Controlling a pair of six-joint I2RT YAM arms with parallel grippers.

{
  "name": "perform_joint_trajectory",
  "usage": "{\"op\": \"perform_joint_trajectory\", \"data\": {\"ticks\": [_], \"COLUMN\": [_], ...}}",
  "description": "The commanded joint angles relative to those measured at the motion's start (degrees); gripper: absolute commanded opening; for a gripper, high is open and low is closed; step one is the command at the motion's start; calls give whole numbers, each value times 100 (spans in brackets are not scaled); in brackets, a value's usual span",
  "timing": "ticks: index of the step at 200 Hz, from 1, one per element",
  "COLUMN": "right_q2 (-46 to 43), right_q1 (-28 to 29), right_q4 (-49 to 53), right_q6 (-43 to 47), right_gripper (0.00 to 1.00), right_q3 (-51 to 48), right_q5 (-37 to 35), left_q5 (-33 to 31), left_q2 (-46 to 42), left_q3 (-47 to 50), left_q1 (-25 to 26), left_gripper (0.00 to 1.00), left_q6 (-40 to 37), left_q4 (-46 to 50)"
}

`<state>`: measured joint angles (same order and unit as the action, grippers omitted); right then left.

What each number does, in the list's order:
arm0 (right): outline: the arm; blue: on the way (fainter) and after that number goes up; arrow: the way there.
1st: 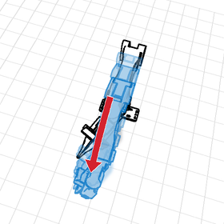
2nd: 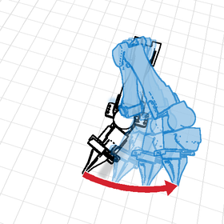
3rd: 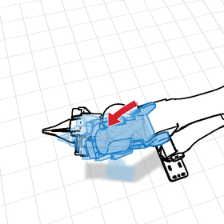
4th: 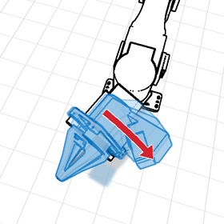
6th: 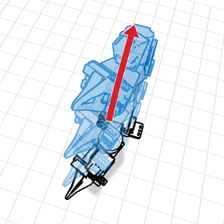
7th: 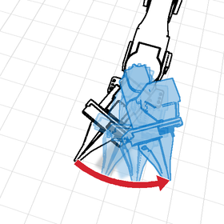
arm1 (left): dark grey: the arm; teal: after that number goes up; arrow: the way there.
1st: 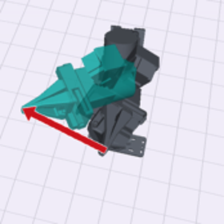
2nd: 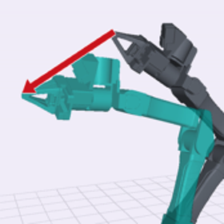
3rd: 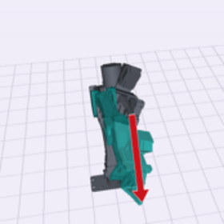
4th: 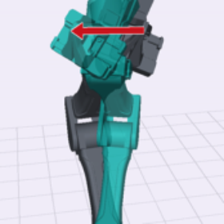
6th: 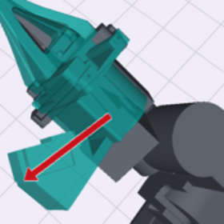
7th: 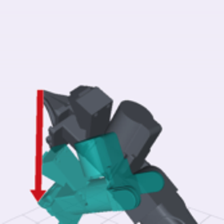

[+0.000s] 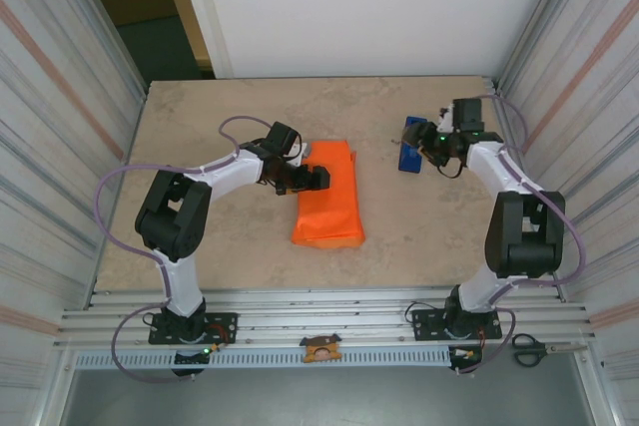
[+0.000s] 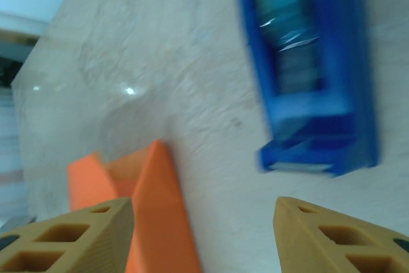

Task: Wrap the gift box in paper
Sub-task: Tear off the tape with the cutter.

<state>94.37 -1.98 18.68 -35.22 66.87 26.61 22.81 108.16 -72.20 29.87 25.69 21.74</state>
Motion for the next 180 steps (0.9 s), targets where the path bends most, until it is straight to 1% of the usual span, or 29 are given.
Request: {"op": "perform_joint_trajectory", "data": {"ticks": [1,26,50,94,140,154,180], "right_q2": [453,903,1248,1725,1951,2010,2093], "right_q1": [-344,-609,-672,-681,-656,-639,-595], "right_q4": [171,132,95,237,408,458,594], "right_q6": [164,104,113,121,191,217,279], "right_gripper": [52,43,35,31,29,27,27], "right_q3": [335,625,840,1145,1318,1366,1437], "right_q5": [396,746,998,1180,1288,1338,1322], "left_q5": [-497,-505,-505,-488,-470,-458,-453], "left_q2": [390,403,408,408,417,425,418], "left_q3": [247,258,273,276,263,258,244], "left_q1": [151,166,177,178,195,192,194], "left_gripper": [91,91,91,91,91,91,91], "left_q6": [-310,-320,-316,-308,-292,-285,-283], "left_q4": [421,420,403,376,353,353,346]}}
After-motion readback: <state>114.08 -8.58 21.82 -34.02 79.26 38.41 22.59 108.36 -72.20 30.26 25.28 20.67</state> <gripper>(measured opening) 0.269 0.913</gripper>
